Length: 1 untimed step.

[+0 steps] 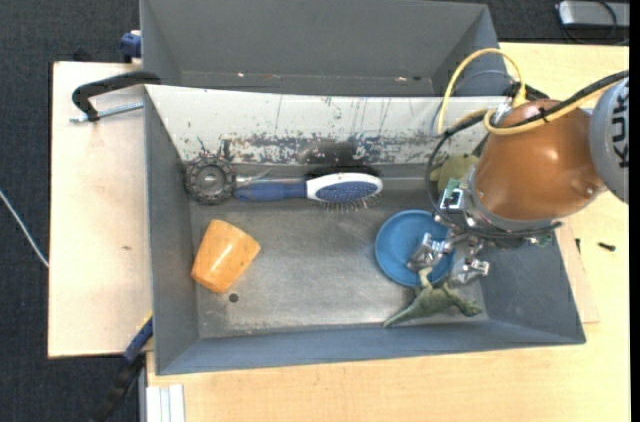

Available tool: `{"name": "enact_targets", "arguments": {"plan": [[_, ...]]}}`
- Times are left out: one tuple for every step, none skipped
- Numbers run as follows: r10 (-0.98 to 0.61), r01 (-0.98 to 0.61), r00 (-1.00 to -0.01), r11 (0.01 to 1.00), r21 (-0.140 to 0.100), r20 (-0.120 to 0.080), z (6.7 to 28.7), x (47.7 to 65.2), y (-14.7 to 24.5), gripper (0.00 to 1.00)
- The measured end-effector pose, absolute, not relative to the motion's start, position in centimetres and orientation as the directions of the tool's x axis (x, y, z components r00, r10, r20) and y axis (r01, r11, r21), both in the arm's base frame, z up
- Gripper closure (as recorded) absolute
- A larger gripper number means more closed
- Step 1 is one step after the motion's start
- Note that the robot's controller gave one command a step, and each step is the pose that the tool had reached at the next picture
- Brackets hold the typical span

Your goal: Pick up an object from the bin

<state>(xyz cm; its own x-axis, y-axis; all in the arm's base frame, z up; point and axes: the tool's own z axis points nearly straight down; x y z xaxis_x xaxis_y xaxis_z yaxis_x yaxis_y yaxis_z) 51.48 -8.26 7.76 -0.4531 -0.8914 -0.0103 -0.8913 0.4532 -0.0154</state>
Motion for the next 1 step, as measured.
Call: {"name": "enact_targets", "arguments": {"plan": [[-0.950, -0.950, -0.313, 0.313, -0.013, -0.002, 23.26, 50.23, -12.29, 1.00]]}}
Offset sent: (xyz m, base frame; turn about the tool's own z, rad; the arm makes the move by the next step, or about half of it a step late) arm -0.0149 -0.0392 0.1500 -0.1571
